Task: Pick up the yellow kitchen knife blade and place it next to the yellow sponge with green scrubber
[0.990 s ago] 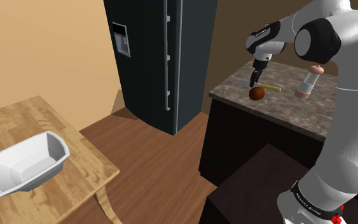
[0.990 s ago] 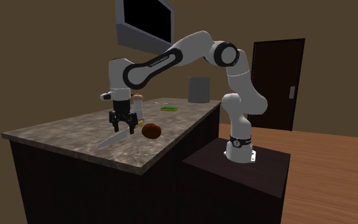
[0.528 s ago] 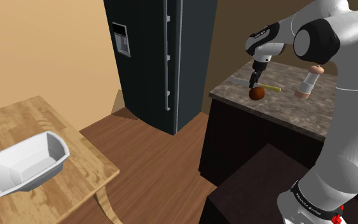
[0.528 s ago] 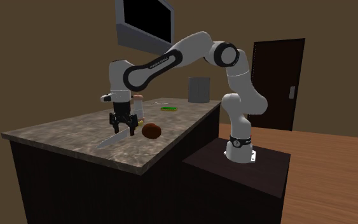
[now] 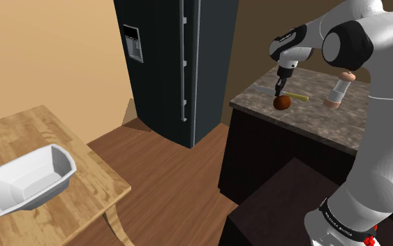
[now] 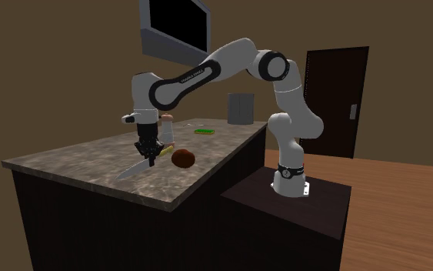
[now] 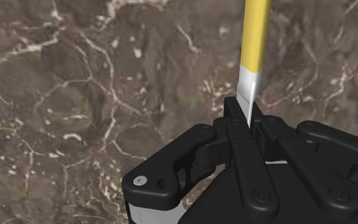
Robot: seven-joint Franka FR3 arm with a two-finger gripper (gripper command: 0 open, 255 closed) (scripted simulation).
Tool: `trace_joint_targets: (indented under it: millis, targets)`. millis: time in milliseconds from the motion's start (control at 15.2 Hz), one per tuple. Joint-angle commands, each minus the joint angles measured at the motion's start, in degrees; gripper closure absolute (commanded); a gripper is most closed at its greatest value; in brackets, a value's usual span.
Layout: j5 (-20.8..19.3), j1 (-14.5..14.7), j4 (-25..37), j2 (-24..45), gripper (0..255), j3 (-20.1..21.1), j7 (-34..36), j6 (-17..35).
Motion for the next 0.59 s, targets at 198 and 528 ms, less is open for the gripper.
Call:
trace_joint_targets:
  millis: [198,528]
  targets:
    - [-0.2,0.1,0.3,-0.3,255,-0.1,0.1,-0.6]
    - [-1.2,0.3,2.3,-1.7,255,-0.6,0.7,-3.8]
